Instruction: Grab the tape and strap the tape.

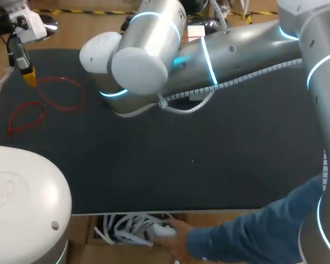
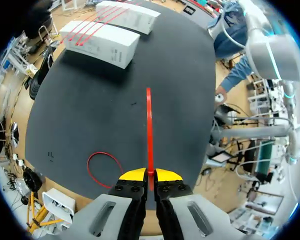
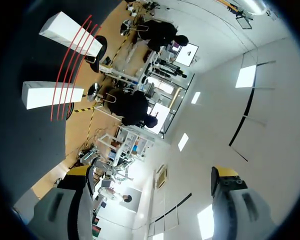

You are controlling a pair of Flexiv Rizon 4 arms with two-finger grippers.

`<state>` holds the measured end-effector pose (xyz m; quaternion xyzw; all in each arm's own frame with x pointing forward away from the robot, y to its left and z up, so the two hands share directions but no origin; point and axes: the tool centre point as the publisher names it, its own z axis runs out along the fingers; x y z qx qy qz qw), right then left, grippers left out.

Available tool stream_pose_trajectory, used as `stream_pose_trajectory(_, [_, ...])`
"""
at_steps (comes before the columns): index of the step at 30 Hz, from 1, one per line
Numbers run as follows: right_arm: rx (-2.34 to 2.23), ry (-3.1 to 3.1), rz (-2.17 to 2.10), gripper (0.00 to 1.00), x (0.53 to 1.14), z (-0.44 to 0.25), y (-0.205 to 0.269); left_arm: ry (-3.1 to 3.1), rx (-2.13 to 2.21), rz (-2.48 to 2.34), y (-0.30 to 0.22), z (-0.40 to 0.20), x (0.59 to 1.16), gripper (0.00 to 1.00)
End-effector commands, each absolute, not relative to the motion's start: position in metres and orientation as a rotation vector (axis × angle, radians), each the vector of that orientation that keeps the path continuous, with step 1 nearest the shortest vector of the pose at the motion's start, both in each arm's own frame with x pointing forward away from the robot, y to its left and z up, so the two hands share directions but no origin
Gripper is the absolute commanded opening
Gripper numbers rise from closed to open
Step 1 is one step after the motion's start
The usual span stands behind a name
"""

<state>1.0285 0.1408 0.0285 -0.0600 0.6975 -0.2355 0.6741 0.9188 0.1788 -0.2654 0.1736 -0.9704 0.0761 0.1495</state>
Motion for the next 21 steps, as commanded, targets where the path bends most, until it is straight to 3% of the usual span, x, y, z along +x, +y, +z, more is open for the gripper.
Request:
stream_pose_trajectory(1, [-0.137, 1.574, -0.532, 1.00, 1.0282, 0.0305, 0.1408, -2.754, 0.485, 0.235, 0.1829, -0.2705, 0.9259, 0.04])
stream_pose_trajectory(2, [-0.137, 1.574, -0.532, 1.00, 1.0282, 0.0305, 0.1408, -2.754, 0.485, 0.235, 0.1829, -0.2705, 0.9259, 0.30])
stream_pose_trajectory(3, [-0.137, 1.574, -0.532, 1.00, 1.0282, 0.0305, 0.1408, -2.754, 0.485, 0.235, 0.1829, -0.2705, 0.9259, 0.44])
stream_pose_trajectory(5, [-0.137, 1.574, -0.532, 1.00, 1.0282, 0.0305, 0.1408, -2.754, 0.485, 0.235, 0.1829, -0.2705, 0.9259, 1.00])
stream_pose_trajectory(21, [-0.137, 1.574, -0.532, 1.00, 1.0282, 0.0305, 0.1408, -2.754, 0.485, 0.235, 0.1829, -0.2705, 0.9259, 1.00])
